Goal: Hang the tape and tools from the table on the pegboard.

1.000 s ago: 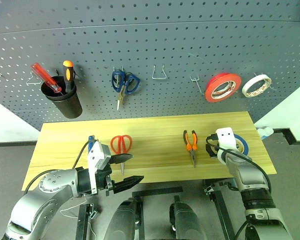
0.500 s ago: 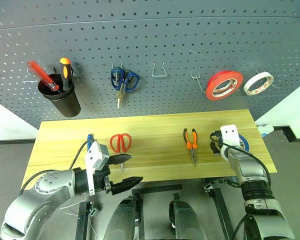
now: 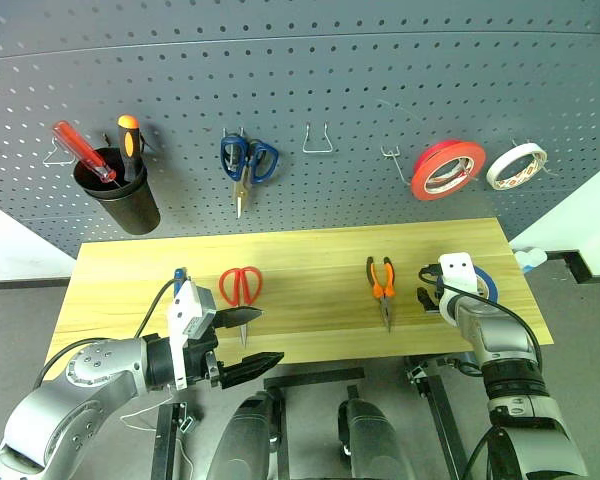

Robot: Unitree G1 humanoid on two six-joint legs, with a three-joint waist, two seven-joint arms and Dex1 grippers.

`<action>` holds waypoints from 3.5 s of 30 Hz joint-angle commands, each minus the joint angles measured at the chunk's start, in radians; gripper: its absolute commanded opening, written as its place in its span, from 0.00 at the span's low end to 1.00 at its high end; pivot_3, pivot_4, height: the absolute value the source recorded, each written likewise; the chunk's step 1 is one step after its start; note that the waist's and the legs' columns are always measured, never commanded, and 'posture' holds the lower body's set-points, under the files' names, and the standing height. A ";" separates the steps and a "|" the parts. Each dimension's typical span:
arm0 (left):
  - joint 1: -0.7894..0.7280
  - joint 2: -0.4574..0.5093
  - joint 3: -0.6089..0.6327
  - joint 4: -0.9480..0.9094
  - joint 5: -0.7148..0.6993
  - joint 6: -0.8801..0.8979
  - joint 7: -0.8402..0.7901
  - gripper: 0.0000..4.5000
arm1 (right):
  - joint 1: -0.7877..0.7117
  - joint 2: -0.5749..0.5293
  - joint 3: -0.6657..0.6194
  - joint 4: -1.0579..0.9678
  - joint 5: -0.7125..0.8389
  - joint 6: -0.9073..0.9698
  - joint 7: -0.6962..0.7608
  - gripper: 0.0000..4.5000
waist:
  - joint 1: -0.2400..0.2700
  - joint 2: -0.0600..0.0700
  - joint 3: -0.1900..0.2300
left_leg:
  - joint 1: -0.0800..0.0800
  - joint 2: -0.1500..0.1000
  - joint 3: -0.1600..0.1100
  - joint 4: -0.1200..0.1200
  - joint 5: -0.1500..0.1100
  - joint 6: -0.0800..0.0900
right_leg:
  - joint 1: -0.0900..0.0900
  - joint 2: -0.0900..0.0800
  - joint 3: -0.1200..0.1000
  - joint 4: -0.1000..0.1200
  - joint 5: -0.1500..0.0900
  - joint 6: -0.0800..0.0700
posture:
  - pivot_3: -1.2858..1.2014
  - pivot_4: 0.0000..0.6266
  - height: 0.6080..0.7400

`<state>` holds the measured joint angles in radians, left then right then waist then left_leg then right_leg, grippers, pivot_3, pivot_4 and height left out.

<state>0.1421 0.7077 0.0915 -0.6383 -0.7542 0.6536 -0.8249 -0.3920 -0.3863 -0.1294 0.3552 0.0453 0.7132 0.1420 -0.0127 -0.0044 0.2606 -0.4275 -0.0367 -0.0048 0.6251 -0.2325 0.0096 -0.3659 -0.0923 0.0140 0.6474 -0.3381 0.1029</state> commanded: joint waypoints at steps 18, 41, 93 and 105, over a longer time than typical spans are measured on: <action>-0.029 0.008 0.001 -0.027 -0.022 0.011 0.009 1.00 | -0.007 0.001 -0.019 -0.173 0.026 0.062 0.014 0.01 | 0.001 -0.001 0.004 | -0.004 0.000 0.000 -0.005 0.001 -0.001 | -0.006 0.000 -0.001 -0.001 0.000 0.001 | 0.55 0.45 1.00; -0.121 -0.055 -0.075 0.070 0.051 -0.056 -0.009 1.00 | 0.075 -0.046 -0.028 -0.384 0.052 0.163 0.075 0.01 | 0.001 -0.001 0.003 | -0.004 -0.001 0.000 -0.004 0.007 -0.011 | -0.007 0.002 -0.001 0.002 0.002 0.003 | 0.53 0.34 1.00; 0.132 0.077 0.117 -0.161 -0.157 0.064 0.074 1.00 | -0.039 -0.091 -0.014 0.112 0.026 -0.023 0.106 1.00 | 0.002 -0.010 0.042 | -0.005 0.000 -0.001 0.000 0.002 -0.002 | -0.005 -0.001 -0.002 0.000 0.001 0.002 | 0.57 0.57 1.00; 0.126 0.070 0.099 -0.157 -0.144 0.052 0.085 1.00 | -0.067 -0.066 -0.075 0.169 0.112 0.061 0.185 1.00 | 0.002 -0.010 0.042 | -0.005 0.000 -0.001 -0.002 0.001 -0.002 | -0.005 -0.001 -0.002 -0.002 0.001 0.002 | 0.57 0.55 1.00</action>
<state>0.2610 0.7803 0.1900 -0.7618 -0.8857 0.7171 -0.7379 -0.4784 -0.4674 -0.1974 0.4830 0.1418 0.7394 0.3221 -0.0107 -0.0148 0.3026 -0.4327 -0.0370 -0.0059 0.6226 -0.2313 0.0079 -0.3712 -0.0932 0.0124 0.6457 -0.3367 0.1051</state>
